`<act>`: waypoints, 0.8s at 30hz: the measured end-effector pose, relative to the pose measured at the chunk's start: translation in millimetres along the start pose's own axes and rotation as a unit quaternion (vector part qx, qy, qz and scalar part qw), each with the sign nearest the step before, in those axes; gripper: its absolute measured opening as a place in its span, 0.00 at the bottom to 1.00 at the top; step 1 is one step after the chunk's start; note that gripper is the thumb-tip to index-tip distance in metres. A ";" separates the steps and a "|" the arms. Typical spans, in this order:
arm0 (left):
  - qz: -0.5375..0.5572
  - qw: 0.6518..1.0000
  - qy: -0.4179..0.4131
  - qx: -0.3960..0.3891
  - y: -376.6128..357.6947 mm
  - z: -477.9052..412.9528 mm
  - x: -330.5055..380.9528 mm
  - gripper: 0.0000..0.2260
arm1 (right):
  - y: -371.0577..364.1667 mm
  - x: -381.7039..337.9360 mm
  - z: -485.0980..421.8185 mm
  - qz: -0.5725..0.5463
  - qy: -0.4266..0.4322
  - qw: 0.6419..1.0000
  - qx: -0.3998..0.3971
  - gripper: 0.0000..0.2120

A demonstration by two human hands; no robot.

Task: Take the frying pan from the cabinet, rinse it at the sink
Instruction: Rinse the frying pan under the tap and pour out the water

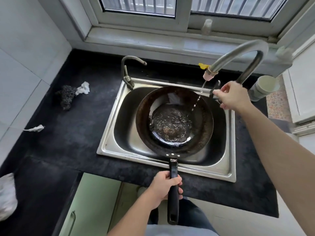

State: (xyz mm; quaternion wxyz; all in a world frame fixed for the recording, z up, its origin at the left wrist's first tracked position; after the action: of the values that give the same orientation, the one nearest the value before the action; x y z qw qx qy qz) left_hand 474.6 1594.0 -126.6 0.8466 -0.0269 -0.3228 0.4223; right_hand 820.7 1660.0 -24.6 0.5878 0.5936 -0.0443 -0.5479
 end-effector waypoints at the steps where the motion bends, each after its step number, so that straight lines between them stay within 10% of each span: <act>1: -0.007 1.000 0.011 -0.005 1.1 -0.6 1.6 0.11 | -0.3 3.4 9.5 0.018 0.006 1.000 -0.022 0.13; 12: -0.023 0.999 0.033 -0.032 5.6 -5.4 6.1 0.09 | -114.1 70.4 244.3 -0.109 -0.130 0.980 -0.101 0.10; 18: -0.025 0.998 0.025 -0.049 6.8 -3.1 8.5 0.10 | -183.8 66.5 302.3 -0.268 -0.292 0.877 -0.273 0.16; 24: -0.044 0.997 0.030 -0.057 7.3 -4.1 8.6 0.08 | -204.4 39.6 290.9 -0.504 -0.333 0.762 -0.233 0.10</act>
State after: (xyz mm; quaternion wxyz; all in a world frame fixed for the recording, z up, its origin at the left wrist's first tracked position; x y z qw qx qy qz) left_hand 475.6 1605.9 -127.7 0.8705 -0.0736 -0.3221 0.3647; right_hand 511.1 1506.0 -116.1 0.2950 0.1551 0.1970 -0.9220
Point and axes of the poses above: each hand's wrist, its own z-axis away from the middle knuckle, its own y-axis out of the back of the hand, x = y × z, the point moved 4 cm from there along -z, towards the middle knuckle, and after that the axes turned 5 degrees about -x, right-handed, at the moved point
